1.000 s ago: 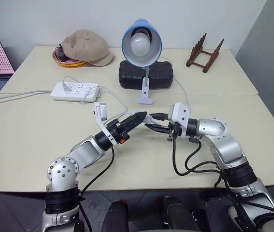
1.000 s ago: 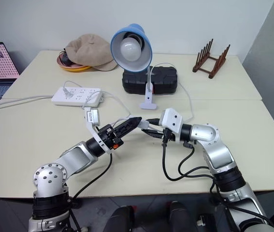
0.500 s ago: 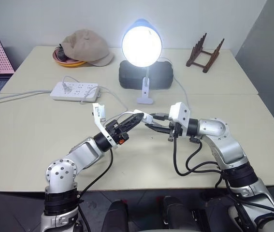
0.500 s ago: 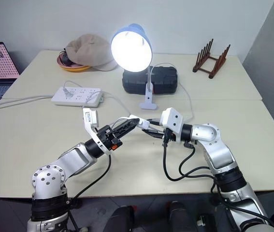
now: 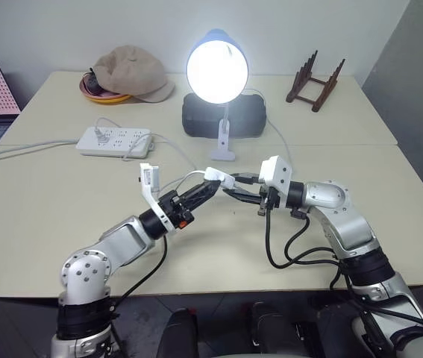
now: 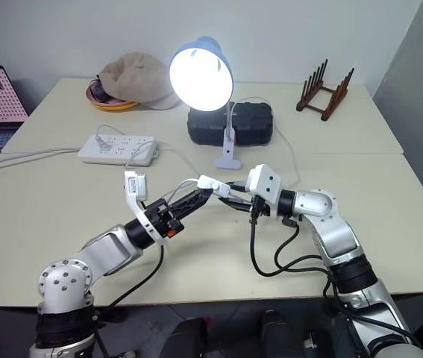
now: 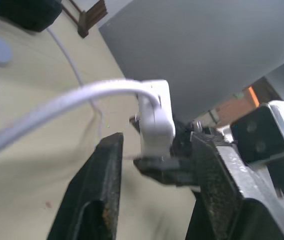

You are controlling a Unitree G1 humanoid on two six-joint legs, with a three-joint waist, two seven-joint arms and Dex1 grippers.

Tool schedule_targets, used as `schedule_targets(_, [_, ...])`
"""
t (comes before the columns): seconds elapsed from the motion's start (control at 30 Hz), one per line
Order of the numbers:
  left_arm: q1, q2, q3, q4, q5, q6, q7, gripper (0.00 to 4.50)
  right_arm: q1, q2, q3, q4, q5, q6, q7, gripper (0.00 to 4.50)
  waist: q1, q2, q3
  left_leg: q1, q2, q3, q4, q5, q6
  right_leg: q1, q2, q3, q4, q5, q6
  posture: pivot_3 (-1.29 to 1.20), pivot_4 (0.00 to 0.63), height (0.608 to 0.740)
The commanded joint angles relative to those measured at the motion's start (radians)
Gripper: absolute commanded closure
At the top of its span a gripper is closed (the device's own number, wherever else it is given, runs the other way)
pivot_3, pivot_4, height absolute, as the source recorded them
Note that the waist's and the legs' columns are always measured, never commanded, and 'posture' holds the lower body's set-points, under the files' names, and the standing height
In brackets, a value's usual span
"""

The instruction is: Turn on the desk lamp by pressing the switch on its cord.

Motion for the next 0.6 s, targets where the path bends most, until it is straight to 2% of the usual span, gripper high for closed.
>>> schedule_targets(0.03, [0.069, 0.105, 0.065, -0.120, -0.050, 0.022, -0.005, 1.29, -0.091, 0.049, -0.004, 0.147, -0.020, -0.064, -0.017, 3.47, -0.006, 0.000, 0.000, 0.000, 0.000, 0.000, 0.000, 0.000, 0.000, 0.000, 0.000, 0.000, 0.000, 0.000, 0.000, 0.00, 0.150, 0.740])
schedule_targets(0.13, [0.085, 0.243, 0.133, -0.165, -0.033, 0.025, -0.041, 0.74, -0.162, 0.070, 0.026, 0.335, -0.089, -0.147, -0.024, 3.47, -0.010, 0.000, 0.000, 0.000, 0.001, 0.000, 0.000, 0.000, 0.000, -0.001, 0.000, 0.000, 0.000, -0.001, -0.002, 0.00, 0.150, 0.740])
schedule_targets(0.27, [0.103, 0.506, 0.129, -0.218, 0.201, -0.012, -0.211, 0.06, -0.261, 0.099, 0.062, 0.572, -0.167, -0.207, -0.042, 3.47, -0.008, -0.001, 0.001, 0.000, 0.000, 0.000, -0.001, 0.000, 0.000, -0.001, 0.001, 0.000, -0.001, -0.003, -0.006, 0.00, 0.150, 0.740])
schedule_targets(0.43, [0.106, 0.698, 0.061, -0.207, 0.467, -0.155, -0.416, 0.06, -0.333, 0.129, 0.081, 0.783, -0.222, -0.261, -0.020, 3.47, -0.008, -0.001, 0.002, -0.002, -0.001, 0.003, -0.002, 0.000, 0.000, -0.002, -0.002, 0.001, -0.006, -0.003, -0.006, 0.00, 0.150, 0.740])
schedule_targets(0.57, [0.062, 0.753, 0.029, -0.149, 0.564, -0.226, -0.540, 0.06, -0.348, 0.132, 0.082, 0.862, -0.242, -0.295, 0.012, 3.47, -0.007, 0.000, 0.002, -0.007, 0.000, 0.003, -0.005, 0.000, -0.001, -0.007, -0.002, 0.000, -0.005, -0.001, -0.006, 0.00, 0.150, 0.740])
schedule_targets(0.6, [0.048, 0.762, 0.024, -0.133, 0.580, -0.237, -0.567, 0.02, -0.347, 0.129, 0.076, 0.860, -0.238, -0.299, 0.017, 3.12, -0.008, 0.000, 0.002, -0.006, 0.000, 0.003, -0.006, 0.000, -0.001, -0.008, -0.002, 0.000, -0.004, -0.001, -0.006, 0.00, 0.150, 0.740])
